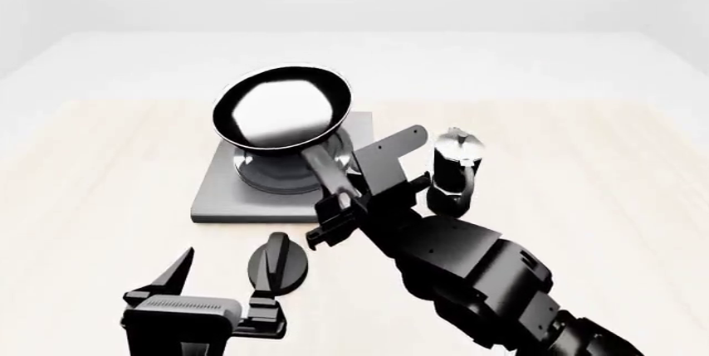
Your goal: Put the frying pan on the stove.
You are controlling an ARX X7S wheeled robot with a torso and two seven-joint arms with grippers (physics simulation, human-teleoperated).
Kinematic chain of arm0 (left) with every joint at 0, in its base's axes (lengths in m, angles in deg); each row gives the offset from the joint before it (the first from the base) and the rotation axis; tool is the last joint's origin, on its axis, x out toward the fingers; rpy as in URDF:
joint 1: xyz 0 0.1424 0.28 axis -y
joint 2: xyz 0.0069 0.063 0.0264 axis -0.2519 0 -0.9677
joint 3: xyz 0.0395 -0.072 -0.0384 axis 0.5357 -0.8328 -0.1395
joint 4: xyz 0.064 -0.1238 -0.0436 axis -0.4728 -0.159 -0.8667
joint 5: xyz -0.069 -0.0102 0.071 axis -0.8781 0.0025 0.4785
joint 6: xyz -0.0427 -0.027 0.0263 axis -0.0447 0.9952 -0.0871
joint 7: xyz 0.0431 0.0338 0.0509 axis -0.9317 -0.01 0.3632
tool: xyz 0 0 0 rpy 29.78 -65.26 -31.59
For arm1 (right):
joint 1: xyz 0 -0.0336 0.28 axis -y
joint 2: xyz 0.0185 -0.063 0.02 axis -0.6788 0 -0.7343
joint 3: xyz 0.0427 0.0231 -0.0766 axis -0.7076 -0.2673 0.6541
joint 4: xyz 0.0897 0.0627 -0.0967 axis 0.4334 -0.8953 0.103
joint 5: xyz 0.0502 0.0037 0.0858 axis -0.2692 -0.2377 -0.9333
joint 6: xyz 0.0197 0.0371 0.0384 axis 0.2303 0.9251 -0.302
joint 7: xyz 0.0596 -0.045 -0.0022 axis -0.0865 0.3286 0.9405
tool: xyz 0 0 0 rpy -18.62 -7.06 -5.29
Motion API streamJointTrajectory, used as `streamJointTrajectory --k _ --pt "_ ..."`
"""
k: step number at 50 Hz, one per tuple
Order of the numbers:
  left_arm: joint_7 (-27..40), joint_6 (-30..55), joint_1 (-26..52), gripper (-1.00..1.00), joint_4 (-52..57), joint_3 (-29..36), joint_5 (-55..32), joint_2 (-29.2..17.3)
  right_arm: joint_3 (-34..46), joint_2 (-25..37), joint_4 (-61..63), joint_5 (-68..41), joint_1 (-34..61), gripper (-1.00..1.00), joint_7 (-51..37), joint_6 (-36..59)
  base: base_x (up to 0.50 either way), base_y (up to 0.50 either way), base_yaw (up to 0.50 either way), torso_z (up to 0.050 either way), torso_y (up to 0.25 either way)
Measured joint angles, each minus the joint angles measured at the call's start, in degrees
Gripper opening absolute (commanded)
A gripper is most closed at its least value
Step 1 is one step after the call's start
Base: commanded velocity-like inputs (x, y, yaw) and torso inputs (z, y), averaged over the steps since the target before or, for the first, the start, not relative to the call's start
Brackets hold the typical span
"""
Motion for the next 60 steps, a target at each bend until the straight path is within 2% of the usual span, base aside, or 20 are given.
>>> streamJointTrajectory --k 42,43,60 --pt "0.57 -0.51 -0.24 1.00 -0.20 0.57 -0.03 -0.33 0.15 1.94 2.82 -1.11 -2.09 -1.00 -1.19 0.03 0.00 0.00 0.00 0.000 0.002" --pt "0.58 -0.49 -0.23 1.00 -0.19 0.59 -0.03 -0.34 0.13 1.96 2.80 -1.11 -2.10 1.00 -1.17 0.03 0.00 0.00 0.00 0.000 0.000" --pt "0.73 -0.55 -0.14 1.00 -0.20 0.80 -0.14 -0.54 -1.99 1.91 4.97 0.98 -1.12 1.00 -2.27 0.14 0.00 0.00 0.00 0.000 0.000"
